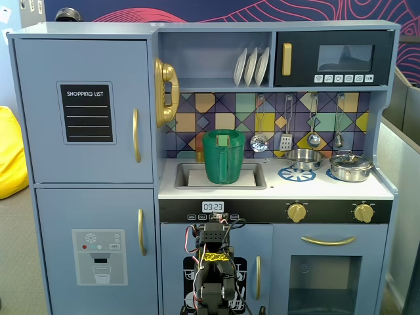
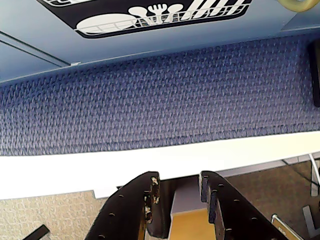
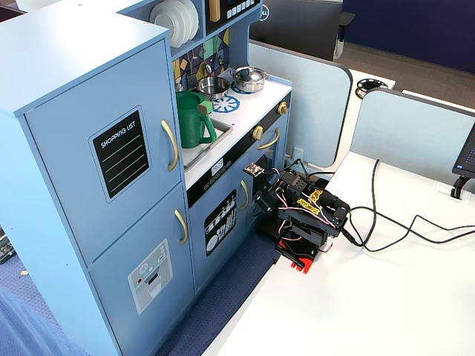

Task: Open the left cabinet door

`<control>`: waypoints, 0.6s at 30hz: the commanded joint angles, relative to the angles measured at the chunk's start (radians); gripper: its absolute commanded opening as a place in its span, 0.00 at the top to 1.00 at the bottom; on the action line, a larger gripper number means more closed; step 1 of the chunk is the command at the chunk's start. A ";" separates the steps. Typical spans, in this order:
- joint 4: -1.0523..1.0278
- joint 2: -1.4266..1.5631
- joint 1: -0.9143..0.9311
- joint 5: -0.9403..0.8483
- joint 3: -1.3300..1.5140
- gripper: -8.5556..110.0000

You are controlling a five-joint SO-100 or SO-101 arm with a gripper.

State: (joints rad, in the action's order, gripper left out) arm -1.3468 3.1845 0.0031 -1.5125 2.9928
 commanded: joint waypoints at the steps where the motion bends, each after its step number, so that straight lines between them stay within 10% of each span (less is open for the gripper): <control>1: -0.187 -0.005 -0.002 -0.031 0.005 0.93; 18: 0.061 -0.011 -0.192 0.091 -0.112 0.93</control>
State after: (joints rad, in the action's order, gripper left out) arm -1.3208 3.1815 -0.0936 -1.4680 2.9759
